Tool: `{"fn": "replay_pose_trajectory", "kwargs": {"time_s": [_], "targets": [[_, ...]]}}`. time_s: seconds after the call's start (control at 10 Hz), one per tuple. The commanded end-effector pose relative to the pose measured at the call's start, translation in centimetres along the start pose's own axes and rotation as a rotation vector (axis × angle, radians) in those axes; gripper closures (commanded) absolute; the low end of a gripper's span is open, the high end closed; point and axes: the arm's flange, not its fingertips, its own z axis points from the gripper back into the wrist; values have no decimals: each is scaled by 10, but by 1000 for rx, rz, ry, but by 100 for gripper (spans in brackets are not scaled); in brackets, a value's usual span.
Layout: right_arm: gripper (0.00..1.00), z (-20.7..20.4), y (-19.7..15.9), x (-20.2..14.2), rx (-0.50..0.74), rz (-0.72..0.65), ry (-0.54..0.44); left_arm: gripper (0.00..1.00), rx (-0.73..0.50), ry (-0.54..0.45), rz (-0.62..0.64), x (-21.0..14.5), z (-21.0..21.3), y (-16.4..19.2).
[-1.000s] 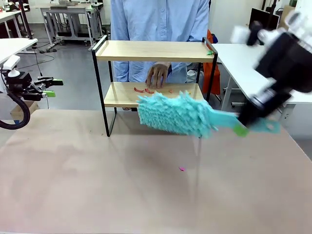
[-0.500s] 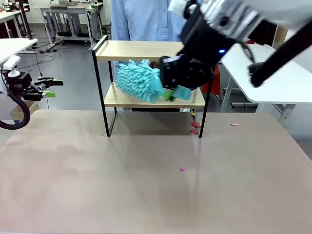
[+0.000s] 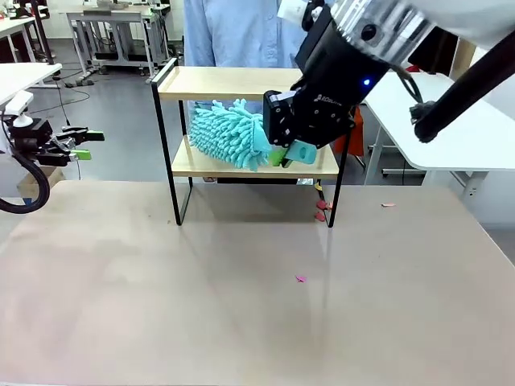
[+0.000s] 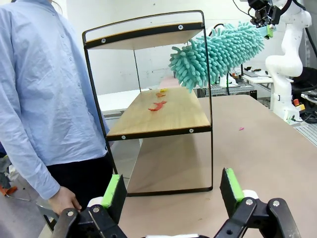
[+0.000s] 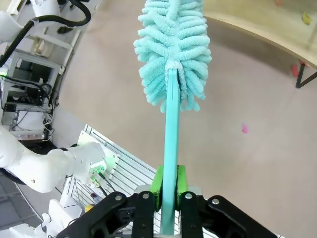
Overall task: Clean the shelf.
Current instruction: Clean the specific section of the Shelf indicated by the human with the Duster.
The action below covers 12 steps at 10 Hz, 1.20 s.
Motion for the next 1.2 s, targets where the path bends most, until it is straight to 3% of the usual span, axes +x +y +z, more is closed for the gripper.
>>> {"fn": "replay_pose_trajectory", "kwargs": {"time_s": [0.0,0.4,0.9,1.1], "targets": [[87,-19,26,27,-64,-93,-8,0,-4,6,-4,4,0,-2],[87,-82,81,93,-93,-217,-152,0,-4,6,-4,4,0,-2],[87,-165,119,133,-229,-283,-296,0,-4,6,-4,4,0,-2],[87,-185,122,134,-246,-276,-248,0,-4,6,-4,4,0,-2]]}}
